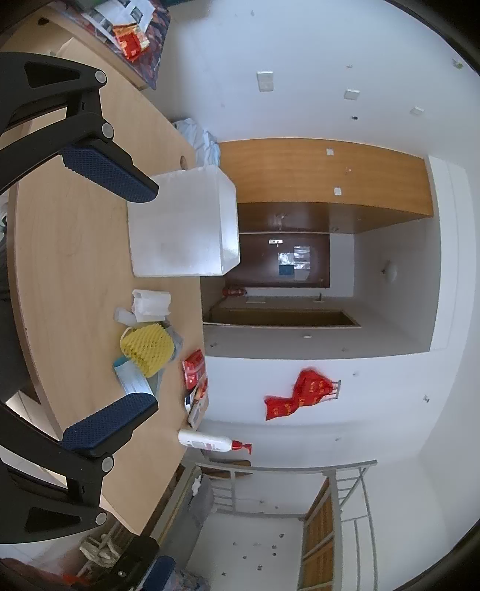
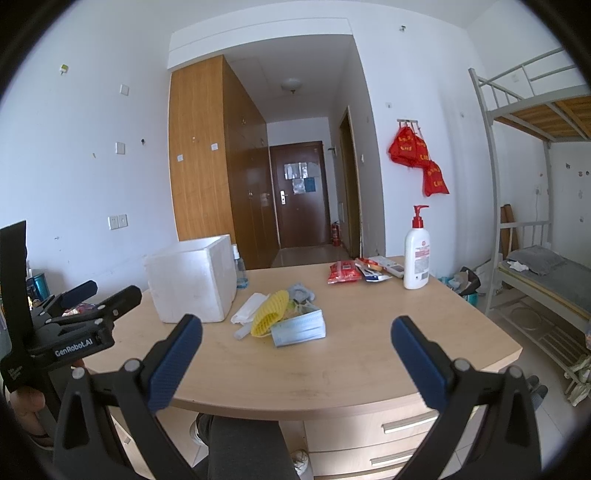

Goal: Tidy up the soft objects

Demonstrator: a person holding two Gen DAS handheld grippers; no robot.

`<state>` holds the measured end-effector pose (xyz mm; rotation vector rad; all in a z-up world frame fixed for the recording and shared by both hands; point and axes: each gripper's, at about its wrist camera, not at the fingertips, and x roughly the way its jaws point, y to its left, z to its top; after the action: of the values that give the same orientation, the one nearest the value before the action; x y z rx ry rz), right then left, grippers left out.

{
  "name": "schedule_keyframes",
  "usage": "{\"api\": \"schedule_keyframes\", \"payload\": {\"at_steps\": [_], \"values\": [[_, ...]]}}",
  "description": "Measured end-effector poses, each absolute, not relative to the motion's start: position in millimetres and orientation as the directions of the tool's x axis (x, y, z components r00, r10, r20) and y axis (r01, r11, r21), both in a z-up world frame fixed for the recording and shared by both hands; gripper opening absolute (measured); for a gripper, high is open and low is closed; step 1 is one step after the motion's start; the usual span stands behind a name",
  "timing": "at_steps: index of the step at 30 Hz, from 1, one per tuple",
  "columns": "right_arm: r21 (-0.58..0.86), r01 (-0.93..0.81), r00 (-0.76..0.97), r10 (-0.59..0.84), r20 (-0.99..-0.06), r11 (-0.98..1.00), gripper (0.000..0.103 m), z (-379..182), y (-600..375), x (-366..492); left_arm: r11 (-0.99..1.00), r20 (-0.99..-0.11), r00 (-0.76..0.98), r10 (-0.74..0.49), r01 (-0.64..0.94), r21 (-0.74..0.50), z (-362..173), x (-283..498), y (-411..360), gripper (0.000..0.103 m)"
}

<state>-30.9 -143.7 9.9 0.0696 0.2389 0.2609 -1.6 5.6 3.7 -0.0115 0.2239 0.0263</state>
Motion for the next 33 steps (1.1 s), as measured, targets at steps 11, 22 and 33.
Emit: {"api": "schedule_keyframes", "payload": {"at_steps": [11, 22, 33], "values": [[0.1, -0.246, 0.939, 0.263, -0.223, 0.964, 0.103, 8.9, -143.9, -31.2, 1.0, -0.233, 0.972, 0.024, -0.026, -0.005, 2.3, -0.8, 4.9, 0.103], [0.102, -0.244, 0.938, 0.262, -0.226, 0.964, 0.103, 7.7, -142.6, -30.2, 0.999, -0.228, 0.973, 0.028, -0.031, -0.008, 0.9, 1.4, 6.9, 0.103], [0.104, -0.246, 0.938, 0.264, -0.227, 0.964, 0.103, 6.4, -141.5, -25.2, 1.0, -0.227, 0.973, 0.027, -0.03, -0.008, 2.4, -0.1, 8.4, 0.103]]}}
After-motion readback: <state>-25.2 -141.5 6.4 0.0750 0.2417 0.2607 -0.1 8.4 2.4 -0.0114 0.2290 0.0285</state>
